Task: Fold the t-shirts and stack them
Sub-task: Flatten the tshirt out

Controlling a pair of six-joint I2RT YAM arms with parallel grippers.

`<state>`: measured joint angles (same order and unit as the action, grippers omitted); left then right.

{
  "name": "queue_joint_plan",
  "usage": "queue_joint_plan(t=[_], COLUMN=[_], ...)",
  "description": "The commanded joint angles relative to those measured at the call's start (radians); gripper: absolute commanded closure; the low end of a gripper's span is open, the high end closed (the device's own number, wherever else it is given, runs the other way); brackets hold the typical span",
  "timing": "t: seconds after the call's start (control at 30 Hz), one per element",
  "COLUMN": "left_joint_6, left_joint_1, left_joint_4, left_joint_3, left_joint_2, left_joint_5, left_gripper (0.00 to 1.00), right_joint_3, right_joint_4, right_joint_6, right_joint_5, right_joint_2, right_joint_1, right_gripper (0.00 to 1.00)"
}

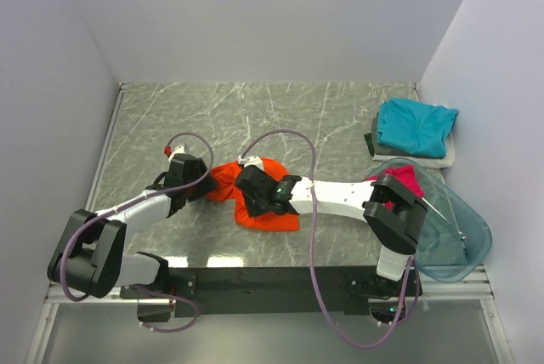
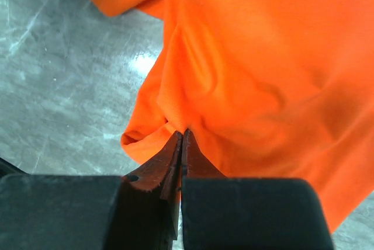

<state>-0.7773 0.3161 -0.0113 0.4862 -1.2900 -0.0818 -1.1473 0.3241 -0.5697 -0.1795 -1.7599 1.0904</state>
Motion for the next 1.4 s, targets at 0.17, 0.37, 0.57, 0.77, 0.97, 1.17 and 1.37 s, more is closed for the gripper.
queue_joint_plan(t=[0.17, 0.37, 0.57, 0.77, 0.97, 1.17, 1.37], left_joint_6=[0.006, 0.045, 0.108, 0.141, 0.174, 0.142, 0.107], left_joint_1=[0.014, -0.008, -0.098, -0.207, -0.296, -0.311, -0.24], left_joint_4=[-0.024, 0.109, 0.244, 0.352, 0.39, 0.266, 0.206], left_joint_3=[0.005, 0.127, 0.342, 0.541, 0.592, 0.554, 0.467], left_joint_2=[-0.016, 0.076, 0.222, 0.342, 0.311, 0.121, 0.11], left_joint_5=[0.031, 0.011, 0.017, 0.06, 0.043, 0.074, 0.008], left_gripper=[0.88, 1.0, 1.0, 1.0, 1.0, 0.66, 0.43], right_joint_3=[0.05, 0.119, 0.121, 0.071, 0.078, 0.026, -0.045], right_joint_4=[-0.034, -0.02, 0.068, 0.157, 0.138, 0.04, 0.015], right_joint_6=[-0.022, 0.045, 0.12, 0.166, 0.197, 0.246, 0.228], right_joint_5=[0.003, -0.034, -0.113, -0.193, -0.167, -0.038, 0.064], right_joint_2=[0.068, 0.238, 0.488, 0.694, 0.746, 0.511, 0.353], right_joint_1=[-0.047, -0.154, -0.282, -0.382, -0.495, -0.605, -0.629], right_gripper=[1.0, 1.0, 1.0, 1.0, 1.0, 1.0, 0.63])
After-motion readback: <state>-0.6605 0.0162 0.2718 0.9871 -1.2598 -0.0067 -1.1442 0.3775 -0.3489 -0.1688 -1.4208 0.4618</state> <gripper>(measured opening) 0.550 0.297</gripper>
